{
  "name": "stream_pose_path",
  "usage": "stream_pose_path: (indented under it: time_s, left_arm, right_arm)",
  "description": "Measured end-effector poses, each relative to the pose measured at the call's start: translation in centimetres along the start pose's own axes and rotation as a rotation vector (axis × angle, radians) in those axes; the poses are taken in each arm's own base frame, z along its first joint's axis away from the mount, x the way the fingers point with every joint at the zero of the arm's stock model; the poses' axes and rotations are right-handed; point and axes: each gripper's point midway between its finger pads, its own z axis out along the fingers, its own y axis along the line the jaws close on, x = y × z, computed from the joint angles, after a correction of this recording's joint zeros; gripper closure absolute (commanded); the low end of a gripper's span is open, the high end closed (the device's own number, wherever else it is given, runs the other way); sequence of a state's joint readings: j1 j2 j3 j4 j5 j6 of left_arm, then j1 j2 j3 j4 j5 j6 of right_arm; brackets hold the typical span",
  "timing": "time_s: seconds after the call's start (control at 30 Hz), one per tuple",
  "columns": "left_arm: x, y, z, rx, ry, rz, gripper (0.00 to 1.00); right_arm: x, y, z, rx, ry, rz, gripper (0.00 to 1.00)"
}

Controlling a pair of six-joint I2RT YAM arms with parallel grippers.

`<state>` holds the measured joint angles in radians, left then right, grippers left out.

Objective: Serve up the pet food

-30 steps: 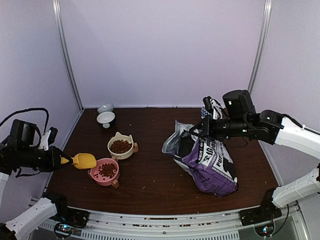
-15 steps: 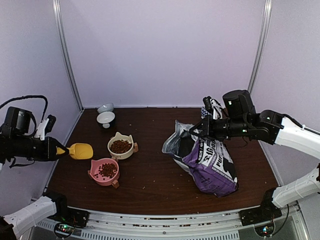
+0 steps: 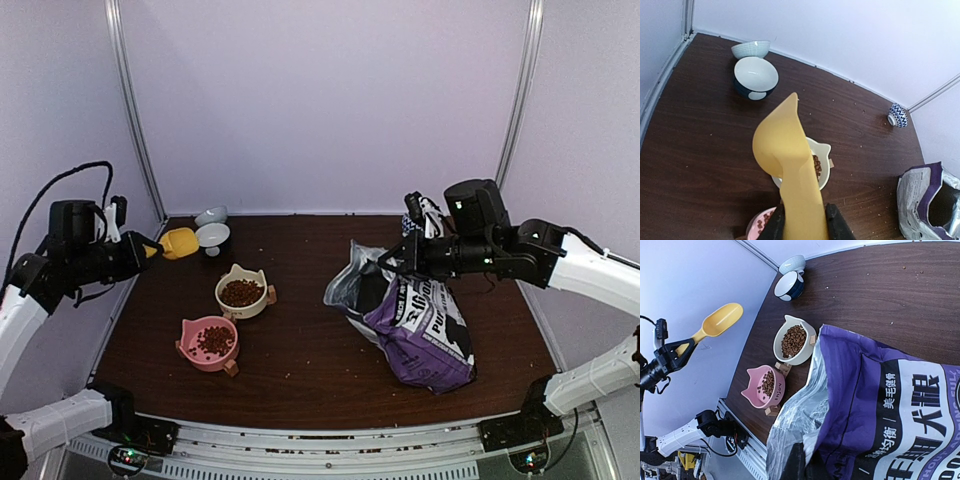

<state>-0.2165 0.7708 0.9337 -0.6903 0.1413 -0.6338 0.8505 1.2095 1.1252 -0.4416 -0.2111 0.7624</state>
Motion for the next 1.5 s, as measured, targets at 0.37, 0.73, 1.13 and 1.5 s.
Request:
stream_pose_path:
  time_s: [0.37, 0.73, 1.13, 1.5]
  left_arm:
    - [2.5, 2.1, 8.2, 0.070, 0.018, -0.080, 1.00]
    - [5.3, 6.5, 12.2, 0.046, 0.067, -0.170, 0.99]
    - [6.6, 7.9, 14.9, 0.046, 0.117, -0.213, 0.89]
    - [6.9, 8.1, 16.2, 0.063, 0.122, -0.228, 0.66]
  right_arm:
    - [-0.3, 0.0, 0.3, 0.006, 0.001, -0.001, 1.00]
    - [-0.2, 0.1, 1.0, 0.005, 0.018, 0.000, 1.00]
    - [-0.2, 0.1, 1.0, 0.006, 0.018, 0.002, 1.00]
    - [-0.2, 0.1, 1.0, 0.006, 0.018, 0.001, 1.00]
